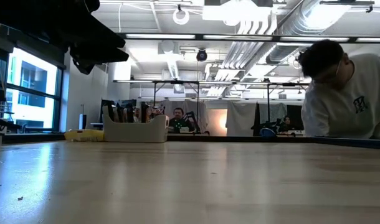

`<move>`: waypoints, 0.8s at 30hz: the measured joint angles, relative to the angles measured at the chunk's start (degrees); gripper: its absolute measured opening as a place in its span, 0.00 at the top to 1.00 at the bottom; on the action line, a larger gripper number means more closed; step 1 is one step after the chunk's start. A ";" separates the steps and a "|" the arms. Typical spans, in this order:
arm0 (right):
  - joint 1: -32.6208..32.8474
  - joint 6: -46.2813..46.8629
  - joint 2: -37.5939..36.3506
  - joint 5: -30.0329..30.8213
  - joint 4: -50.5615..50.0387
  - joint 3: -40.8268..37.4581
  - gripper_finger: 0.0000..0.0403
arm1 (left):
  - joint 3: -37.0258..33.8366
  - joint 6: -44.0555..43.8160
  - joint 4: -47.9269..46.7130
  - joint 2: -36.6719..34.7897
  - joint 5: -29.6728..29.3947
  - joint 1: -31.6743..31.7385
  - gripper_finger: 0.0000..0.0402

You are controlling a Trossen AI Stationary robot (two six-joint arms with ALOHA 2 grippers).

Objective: Sort Maruchan noodles
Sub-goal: Put the orange noodle pack into the white bin

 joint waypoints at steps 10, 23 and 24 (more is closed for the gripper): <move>0.33 -0.01 0.02 -0.93 5.13 -6.85 0.72 | 0.00 -0.02 -0.49 0.00 0.00 -0.02 0.62; 0.29 2.07 0.02 -2.72 10.22 -13.50 0.72 | 0.00 -0.08 -0.43 0.00 0.01 -0.02 0.62; 0.27 2.94 0.02 -3.17 10.11 -13.86 0.72 | 0.00 -0.09 -0.42 0.00 0.07 -0.02 0.62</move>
